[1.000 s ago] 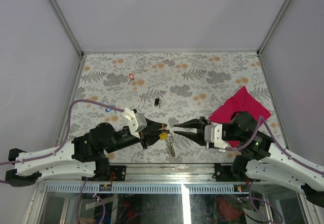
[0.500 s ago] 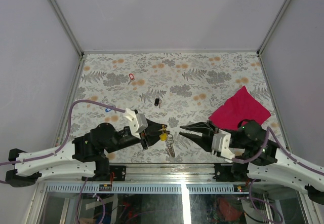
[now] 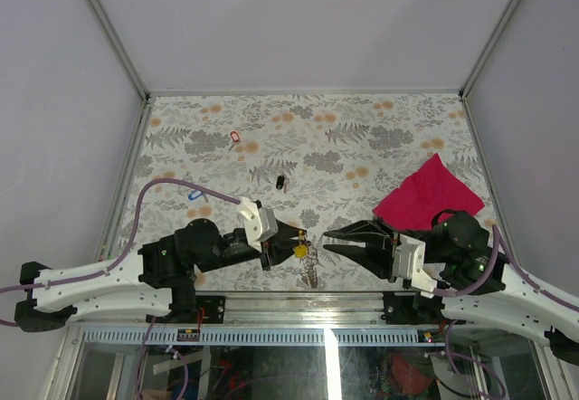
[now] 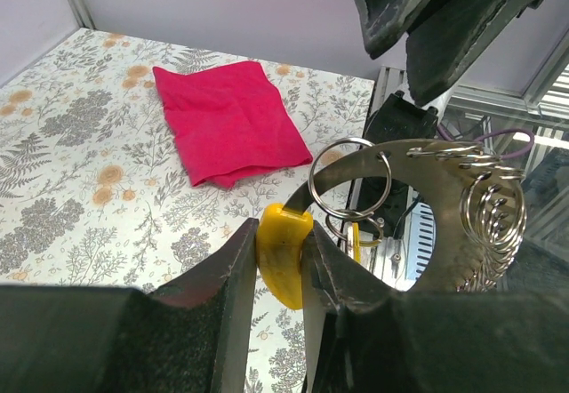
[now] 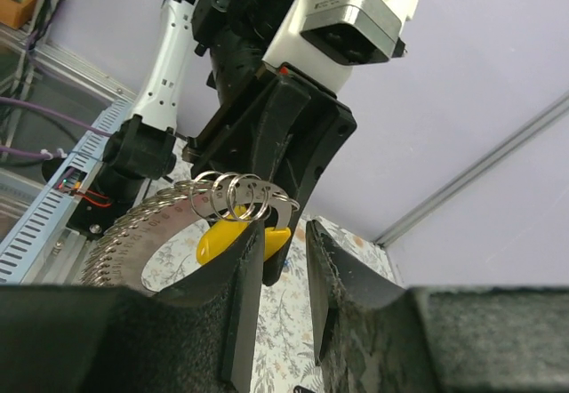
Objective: Put the keys on the keyring
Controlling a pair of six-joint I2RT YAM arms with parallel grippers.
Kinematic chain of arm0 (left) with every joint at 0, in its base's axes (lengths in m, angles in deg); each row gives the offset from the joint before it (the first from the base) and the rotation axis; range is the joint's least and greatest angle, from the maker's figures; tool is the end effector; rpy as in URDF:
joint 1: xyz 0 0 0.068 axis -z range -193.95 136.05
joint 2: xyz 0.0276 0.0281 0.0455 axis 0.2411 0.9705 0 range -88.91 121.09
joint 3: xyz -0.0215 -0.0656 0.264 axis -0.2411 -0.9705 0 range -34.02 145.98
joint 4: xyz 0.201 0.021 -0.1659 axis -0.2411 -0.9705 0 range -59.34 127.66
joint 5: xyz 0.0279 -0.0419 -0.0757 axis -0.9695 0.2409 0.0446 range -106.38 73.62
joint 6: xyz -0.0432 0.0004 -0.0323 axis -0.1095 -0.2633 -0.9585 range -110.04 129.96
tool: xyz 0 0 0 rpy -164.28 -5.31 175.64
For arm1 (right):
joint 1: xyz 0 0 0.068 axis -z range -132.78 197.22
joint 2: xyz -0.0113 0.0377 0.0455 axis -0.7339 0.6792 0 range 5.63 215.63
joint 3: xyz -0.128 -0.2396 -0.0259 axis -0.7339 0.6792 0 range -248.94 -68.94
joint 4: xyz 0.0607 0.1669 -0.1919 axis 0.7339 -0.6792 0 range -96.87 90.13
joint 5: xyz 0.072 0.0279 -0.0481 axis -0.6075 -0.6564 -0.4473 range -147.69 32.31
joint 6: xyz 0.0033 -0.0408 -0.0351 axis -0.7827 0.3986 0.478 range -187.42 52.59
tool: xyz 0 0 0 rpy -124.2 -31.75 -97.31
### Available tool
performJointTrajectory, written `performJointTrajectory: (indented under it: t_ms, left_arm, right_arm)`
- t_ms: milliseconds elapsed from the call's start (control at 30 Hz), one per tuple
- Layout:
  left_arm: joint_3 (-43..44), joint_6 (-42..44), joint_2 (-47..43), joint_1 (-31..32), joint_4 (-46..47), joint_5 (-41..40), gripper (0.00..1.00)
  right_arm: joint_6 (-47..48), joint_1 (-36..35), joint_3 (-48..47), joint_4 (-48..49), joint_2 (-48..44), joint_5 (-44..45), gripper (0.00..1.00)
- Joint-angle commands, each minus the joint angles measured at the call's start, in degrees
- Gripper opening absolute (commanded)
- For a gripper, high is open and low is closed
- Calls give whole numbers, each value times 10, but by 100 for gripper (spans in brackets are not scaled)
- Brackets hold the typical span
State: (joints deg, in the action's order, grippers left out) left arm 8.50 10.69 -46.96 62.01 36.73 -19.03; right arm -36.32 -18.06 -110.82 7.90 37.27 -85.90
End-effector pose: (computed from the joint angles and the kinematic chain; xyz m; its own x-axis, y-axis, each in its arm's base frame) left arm 0.0446 -0.1718 0.3517 0.0107 0.0098 -0.9999 0.9578 0.2871 0.0131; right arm 0.0374 0.1214 0.3874 0.6213 0.2612 -0.7387 -0.7796 0.1112 -0.6164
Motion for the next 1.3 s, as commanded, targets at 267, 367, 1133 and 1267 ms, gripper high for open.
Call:
performJointTrajectory:
  t_ms: [267, 367, 1133, 1267]
  left_arm:
    - [20, 5, 7, -4, 32, 17, 0]
    - [21, 6, 9, -4, 34, 19, 0]
    - [28, 6, 14, -3, 28, 19, 0]
    - [28, 6, 14, -4, 27, 19, 0]
  right_arm:
    - [-12, -5, -44, -16, 8, -53, 32]
    - [-14, -5, -45, -18, 13, -62, 32]
    - [-25, -5, -36, -33, 23, -82, 33]
    - [-21, -5, -36, -31, 25, -76, 32]
